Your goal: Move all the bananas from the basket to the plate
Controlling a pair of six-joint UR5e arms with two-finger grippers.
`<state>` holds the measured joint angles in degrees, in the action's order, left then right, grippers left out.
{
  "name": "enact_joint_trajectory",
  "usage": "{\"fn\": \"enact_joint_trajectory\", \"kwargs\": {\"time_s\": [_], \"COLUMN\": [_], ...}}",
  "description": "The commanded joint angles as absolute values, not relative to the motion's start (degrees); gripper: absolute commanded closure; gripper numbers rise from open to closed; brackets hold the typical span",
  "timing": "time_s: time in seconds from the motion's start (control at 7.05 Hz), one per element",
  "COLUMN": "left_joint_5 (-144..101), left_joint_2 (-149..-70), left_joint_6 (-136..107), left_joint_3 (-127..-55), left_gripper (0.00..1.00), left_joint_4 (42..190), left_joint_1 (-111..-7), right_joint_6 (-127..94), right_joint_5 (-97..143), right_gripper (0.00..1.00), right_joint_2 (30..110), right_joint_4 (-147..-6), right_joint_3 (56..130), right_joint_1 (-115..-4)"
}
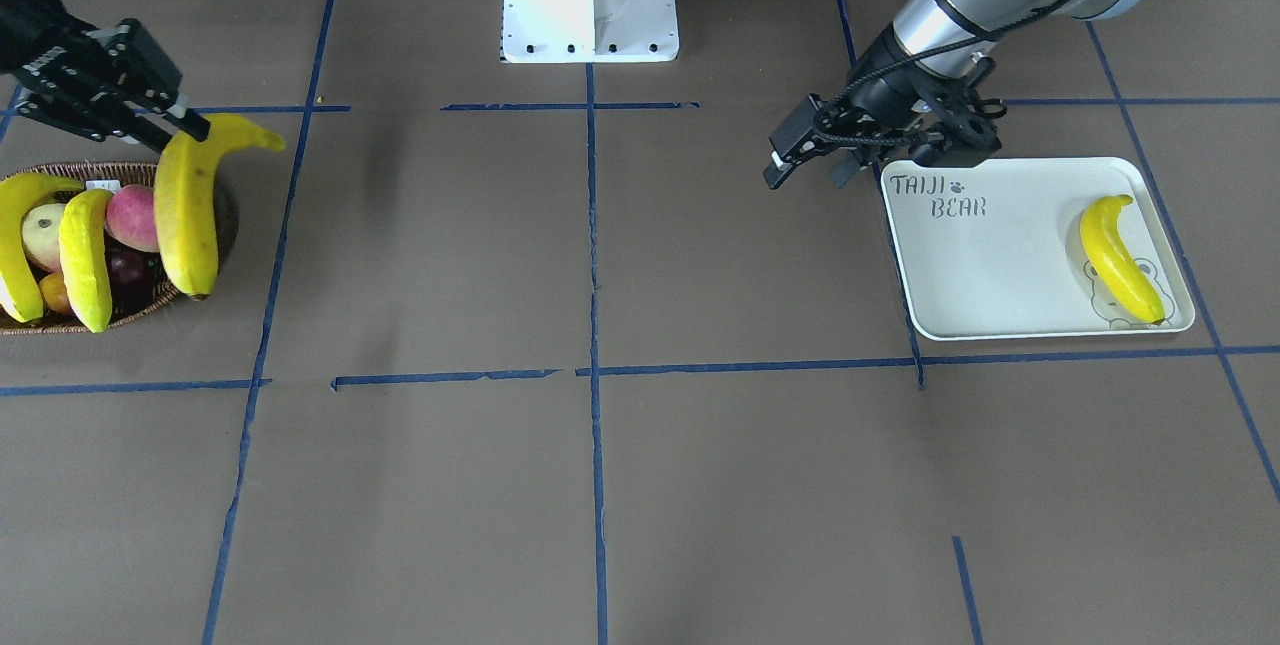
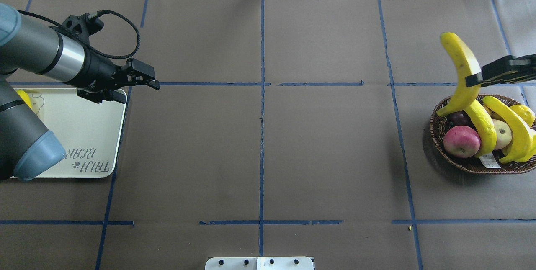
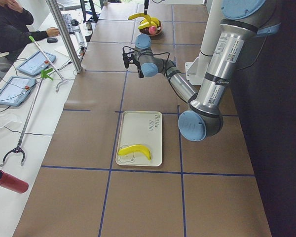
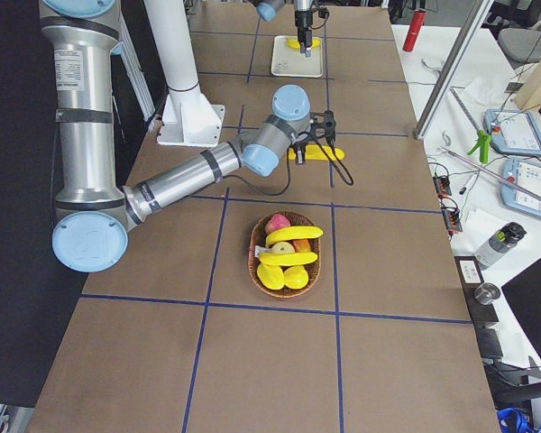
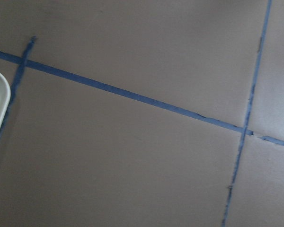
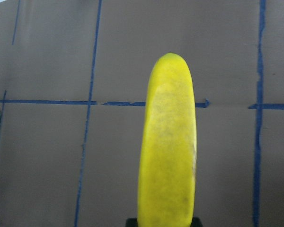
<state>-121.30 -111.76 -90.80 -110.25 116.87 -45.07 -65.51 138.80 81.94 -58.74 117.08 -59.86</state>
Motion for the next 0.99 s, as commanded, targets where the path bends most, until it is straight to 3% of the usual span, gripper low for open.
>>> {"fn": "enact_joint_trajectory", "kwargs": {"time_s": [0.0, 0.28, 0.85], "left_joint_5": [-118.0, -118.0, -117.8], "left_joint_2": [-114.6, -119.4, -123.9], "left_joint_6": [-100.3, -105.2, -104.7], "left_joint_3": [-110.2, -110.3, -107.6], "left_gripper": [0.01, 0.01, 0.01], "left_joint_4": [122.9, 123.1, 123.6], "left_joint_1": [-42.3, -40.7, -37.6], "right_joint_6": [-82.8, -82.6, -81.0], "right_joint_5": [121.3, 111.6, 111.0], "right_gripper": [1.00, 1.00, 1.00], "right_joint_2": [73.5, 69.4, 67.0], "right_joint_4": [-54.3, -54.2, -53.9], "right_joint_3": [117.2, 116.5, 117.1], "right_joint_1": [-44.9, -33.5, -29.9]}}
